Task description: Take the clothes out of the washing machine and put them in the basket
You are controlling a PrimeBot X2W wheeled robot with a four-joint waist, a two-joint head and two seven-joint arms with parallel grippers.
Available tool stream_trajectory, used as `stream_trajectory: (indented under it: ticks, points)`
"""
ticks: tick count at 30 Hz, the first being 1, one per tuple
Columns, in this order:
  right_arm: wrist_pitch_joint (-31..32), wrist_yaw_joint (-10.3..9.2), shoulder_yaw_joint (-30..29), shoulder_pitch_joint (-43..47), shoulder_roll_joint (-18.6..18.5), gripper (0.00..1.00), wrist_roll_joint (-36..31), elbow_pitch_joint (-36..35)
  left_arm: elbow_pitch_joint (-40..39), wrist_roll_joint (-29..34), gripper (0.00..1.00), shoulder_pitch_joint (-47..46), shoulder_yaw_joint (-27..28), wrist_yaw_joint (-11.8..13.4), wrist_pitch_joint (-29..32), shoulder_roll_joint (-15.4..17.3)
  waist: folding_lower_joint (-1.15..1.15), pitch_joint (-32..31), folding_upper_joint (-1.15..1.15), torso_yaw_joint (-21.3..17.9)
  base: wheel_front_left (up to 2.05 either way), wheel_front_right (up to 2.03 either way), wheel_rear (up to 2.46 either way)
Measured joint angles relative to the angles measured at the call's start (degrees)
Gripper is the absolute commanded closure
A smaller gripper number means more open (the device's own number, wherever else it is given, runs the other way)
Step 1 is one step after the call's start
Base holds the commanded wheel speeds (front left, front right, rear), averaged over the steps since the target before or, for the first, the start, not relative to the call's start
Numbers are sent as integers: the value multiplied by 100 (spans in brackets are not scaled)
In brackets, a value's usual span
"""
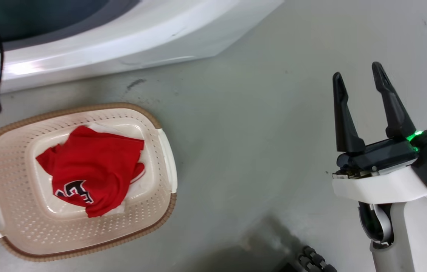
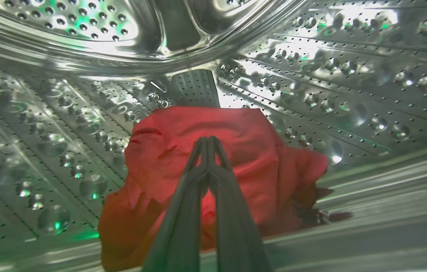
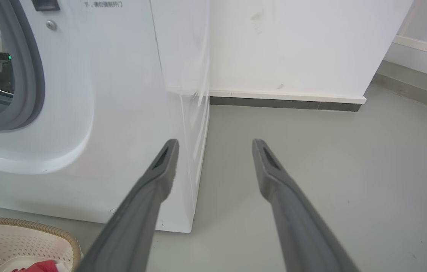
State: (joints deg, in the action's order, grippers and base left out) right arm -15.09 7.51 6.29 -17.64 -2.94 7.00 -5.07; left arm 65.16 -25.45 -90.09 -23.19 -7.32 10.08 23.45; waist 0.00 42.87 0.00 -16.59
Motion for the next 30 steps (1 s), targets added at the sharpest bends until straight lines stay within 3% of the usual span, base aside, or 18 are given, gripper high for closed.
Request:
stream_trajectory:
  ticks: [6,7,8,17,30]
  points:
    - [0,0,53,7,0,0,-78,42,-185,-357,100,157,-335,-2,186,-54,-1,-185,0,133,0,0,0]
    - [0,0,66,5,1,0,-88,45,-225,-425,73,159,-387,-7,219,-37,-1,-188,0,135,0,0,0]
    - [0,0,80,4,1,0,-90,46,-258,-511,0,159,-444,-7,309,-12,-1,-183,0,128,0,0,0]
    - [0,0,193,1,0,0,81,31,-327,-994,0,-213,-815,-7,1209,334,-1,3,0,-125,0,0,0]
    - [0,0,315,-24,1,0,364,-65,45,-1056,0,-881,-1292,-7,2229,645,0,421,0,-564,0,0,0]
